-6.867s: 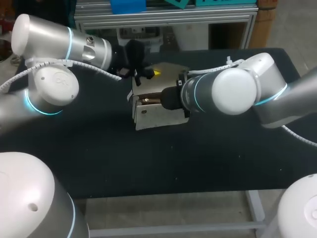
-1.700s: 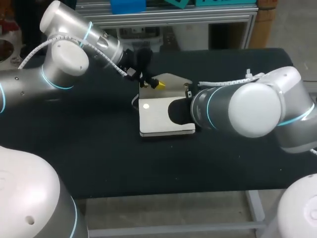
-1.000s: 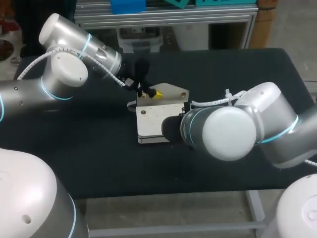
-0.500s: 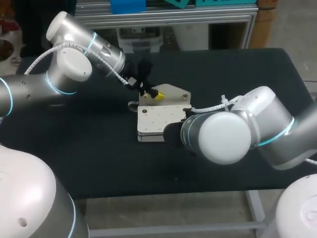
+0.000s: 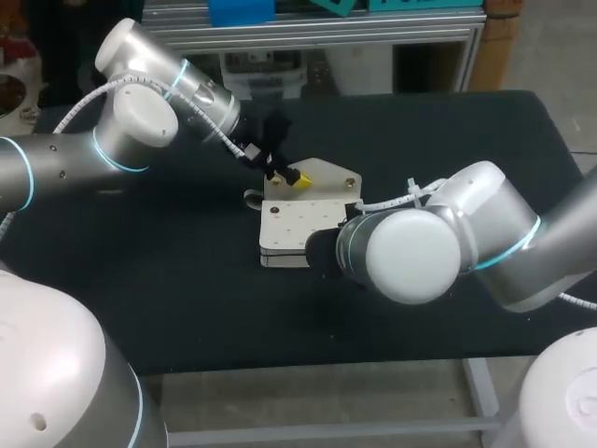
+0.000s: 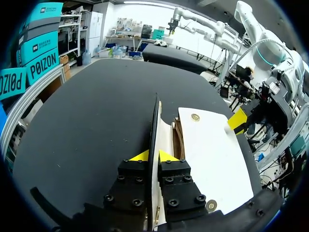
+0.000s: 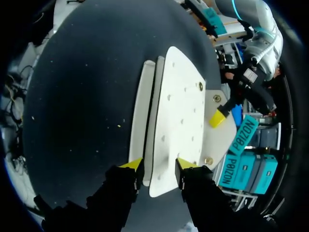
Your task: Pick up the bag, open it, inspect its contents, close it, and place it on the opposite side
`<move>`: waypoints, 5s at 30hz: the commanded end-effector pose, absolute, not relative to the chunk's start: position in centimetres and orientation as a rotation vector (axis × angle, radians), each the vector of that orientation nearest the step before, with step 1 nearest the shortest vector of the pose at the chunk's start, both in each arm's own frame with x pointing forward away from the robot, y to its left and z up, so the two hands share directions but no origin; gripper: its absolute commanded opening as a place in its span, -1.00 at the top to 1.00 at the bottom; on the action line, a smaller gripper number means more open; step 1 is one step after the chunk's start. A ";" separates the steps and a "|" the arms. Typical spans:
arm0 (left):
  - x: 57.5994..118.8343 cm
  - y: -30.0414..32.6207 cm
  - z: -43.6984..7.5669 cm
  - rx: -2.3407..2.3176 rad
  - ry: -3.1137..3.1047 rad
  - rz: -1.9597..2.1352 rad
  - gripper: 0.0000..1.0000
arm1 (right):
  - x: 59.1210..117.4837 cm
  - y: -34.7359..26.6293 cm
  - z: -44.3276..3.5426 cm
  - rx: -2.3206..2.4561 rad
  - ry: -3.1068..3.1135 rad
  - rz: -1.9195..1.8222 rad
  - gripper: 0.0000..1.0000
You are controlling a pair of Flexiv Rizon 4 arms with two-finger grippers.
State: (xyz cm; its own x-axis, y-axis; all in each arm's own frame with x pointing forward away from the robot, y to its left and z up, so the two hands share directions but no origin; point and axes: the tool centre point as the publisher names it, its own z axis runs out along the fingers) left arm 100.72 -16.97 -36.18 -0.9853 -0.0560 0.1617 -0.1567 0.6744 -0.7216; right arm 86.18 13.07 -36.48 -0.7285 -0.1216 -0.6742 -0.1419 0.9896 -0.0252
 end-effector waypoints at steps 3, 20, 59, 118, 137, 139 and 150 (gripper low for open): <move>101.1 -17.3 -37.0 0.162 -2.745 1.198 1.00 | 86.7 13.5 -37.6 -0.152 1.978 0.059 0.20; 101.0 -17.2 -37.4 0.173 -2.741 1.180 1.00 | 87.3 13.6 -38.1 -0.138 1.958 -0.033 1.00; 94.0 -17.4 -38.8 -0.426 -3.056 1.387 1.00 | 88.4 13.1 -38.6 -0.183 1.920 0.024 1.00; 92.2 -15.5 -37.9 -0.493 -3.073 1.298 1.00 | 88.4 13.1 -38.6 -0.183 1.920 0.024 1.00; 92.5 -13.9 -38.3 -0.531 -3.058 1.260 1.00 | 88.4 13.1 -38.6 -0.183 1.920 0.024 1.00; 92.5 -13.9 -38.2 -0.544 -3.060 1.247 1.00 | 88.4 13.1 -38.6 -0.183 1.920 0.024 1.00; 92.8 -15.2 -38.5 -0.557 -3.122 1.145 1.00 | 88.4 13.1 -38.6 -0.183 1.920 0.024 1.00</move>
